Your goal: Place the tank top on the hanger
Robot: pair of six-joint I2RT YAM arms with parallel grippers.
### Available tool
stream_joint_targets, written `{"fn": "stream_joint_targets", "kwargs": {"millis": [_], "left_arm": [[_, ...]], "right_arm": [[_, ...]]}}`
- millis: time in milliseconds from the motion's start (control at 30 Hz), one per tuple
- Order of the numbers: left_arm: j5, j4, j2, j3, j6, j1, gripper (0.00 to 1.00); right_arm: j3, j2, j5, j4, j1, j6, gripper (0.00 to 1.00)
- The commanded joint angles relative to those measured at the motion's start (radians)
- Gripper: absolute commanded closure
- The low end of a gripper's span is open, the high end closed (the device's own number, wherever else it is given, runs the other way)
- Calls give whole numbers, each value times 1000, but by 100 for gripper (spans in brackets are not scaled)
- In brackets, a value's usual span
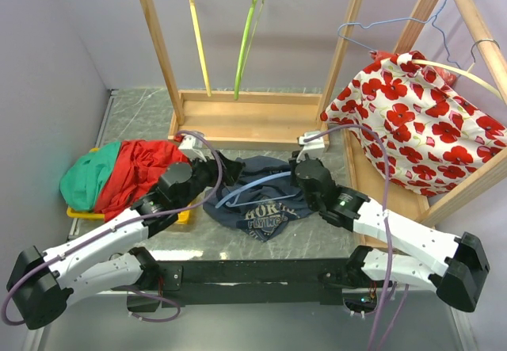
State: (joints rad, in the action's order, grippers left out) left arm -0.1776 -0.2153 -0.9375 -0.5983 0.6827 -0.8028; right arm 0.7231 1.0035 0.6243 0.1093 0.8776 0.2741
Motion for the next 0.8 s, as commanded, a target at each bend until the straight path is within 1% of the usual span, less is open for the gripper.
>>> {"fn": "stream_joint_targets", "kwargs": {"millis": [0, 67, 100, 133, 267, 367, 500, 567, 767], "left_arm": [[-250, 212, 39, -75, 132, 10, 20], [-296, 267, 49, -78, 149, 22, 21], [-304, 322, 48, -86, 170, 33, 23], [-306, 342, 46, -89, 176, 43, 25], [-208, 375, -6, -103, 169, 131, 29], [-163, 384, -79, -130, 138, 154, 30], [-54, 364, -185, -169, 89, 168, 33], [-33, 372, -257, -201, 81, 169, 34], [10, 323, -359, -204, 83, 169, 37]], "right_arm": [[71, 35, 130, -22, 37, -30, 100], [79, 53, 169, -25, 61, -49, 100], [93, 60, 179, -23, 69, -52, 100], [99, 72, 189, -19, 75, -61, 100], [137, 102, 280, 1, 127, -90, 100], [176, 135, 346, 26, 149, -113, 100], [213, 175, 403, 43, 175, -133, 100], [217, 195, 414, 49, 178, -133, 100], [220, 205, 430, 49, 184, -139, 100]]}}
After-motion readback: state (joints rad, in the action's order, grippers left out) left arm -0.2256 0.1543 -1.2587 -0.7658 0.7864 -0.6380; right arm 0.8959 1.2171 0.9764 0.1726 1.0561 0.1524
